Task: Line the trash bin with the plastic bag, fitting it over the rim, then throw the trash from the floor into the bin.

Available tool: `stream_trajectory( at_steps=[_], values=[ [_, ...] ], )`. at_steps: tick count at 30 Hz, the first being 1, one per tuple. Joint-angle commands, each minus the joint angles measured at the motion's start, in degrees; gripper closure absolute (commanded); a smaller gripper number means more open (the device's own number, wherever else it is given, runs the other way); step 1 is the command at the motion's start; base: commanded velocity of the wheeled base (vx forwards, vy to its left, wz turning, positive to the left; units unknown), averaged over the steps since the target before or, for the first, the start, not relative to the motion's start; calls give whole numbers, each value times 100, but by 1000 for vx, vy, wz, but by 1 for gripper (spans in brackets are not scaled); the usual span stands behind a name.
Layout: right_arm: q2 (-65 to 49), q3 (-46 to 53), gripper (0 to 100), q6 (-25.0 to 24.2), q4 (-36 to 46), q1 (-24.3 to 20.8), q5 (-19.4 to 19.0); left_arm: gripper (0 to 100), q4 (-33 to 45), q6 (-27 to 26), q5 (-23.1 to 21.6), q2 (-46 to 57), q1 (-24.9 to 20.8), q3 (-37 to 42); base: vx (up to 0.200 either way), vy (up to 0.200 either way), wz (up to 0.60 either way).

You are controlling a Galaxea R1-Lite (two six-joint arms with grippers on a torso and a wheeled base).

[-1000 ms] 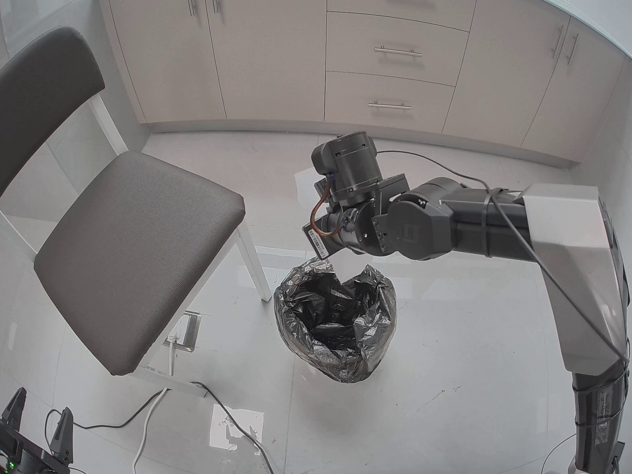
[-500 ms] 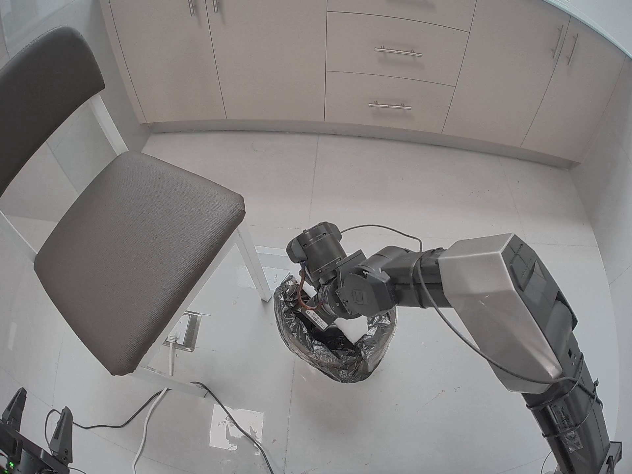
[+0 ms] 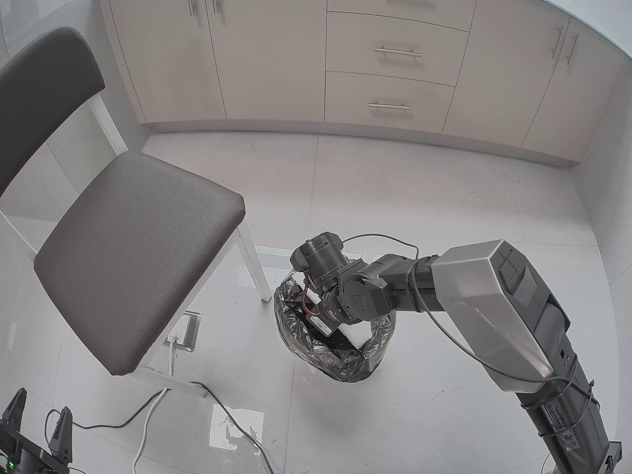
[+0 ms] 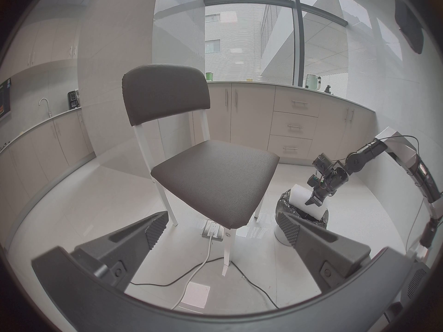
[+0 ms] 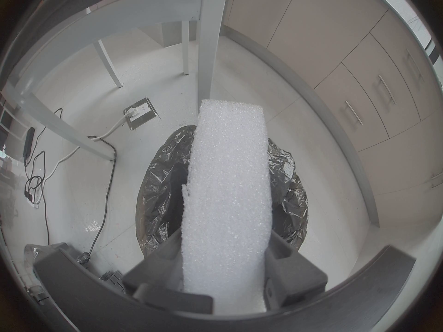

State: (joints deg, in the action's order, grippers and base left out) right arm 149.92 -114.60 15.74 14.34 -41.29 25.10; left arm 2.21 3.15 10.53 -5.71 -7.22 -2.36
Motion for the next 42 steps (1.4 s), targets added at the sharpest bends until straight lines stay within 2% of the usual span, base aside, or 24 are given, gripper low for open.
stream_trajectory(
  at_steps=[1, 12, 13, 24, 29, 42],
  values=[
    [-33, 1, 100, -1, -19, 77, 4, 0, -1, 2, 1, -10, 1, -1, 0, 0, 0],
    [-138, 1, 100, -27, -71, 130, -14, 0, -1, 11, 1, -10, 1, -1, 0, 0, 0],
    [-138, 1, 0, -27, -71, 130, -14, 0, -1, 11, 1, -10, 1, -1, 0, 0, 0],
    [-156, 1, 0, -273, -71, 95, -5, 0, -1, 90, 1, -10, 1, -1, 0, 0, 0],
    [-262, 1, 0, -660, -265, 24, -40, 0, -1, 99, 1, -10, 1, -1, 0, 0, 0],
    [-490, 1, 0, -572, -484, 104, -40, 0, -10, 99, 28, -10, 1, -1, 0, 0, 0]
  ],
)
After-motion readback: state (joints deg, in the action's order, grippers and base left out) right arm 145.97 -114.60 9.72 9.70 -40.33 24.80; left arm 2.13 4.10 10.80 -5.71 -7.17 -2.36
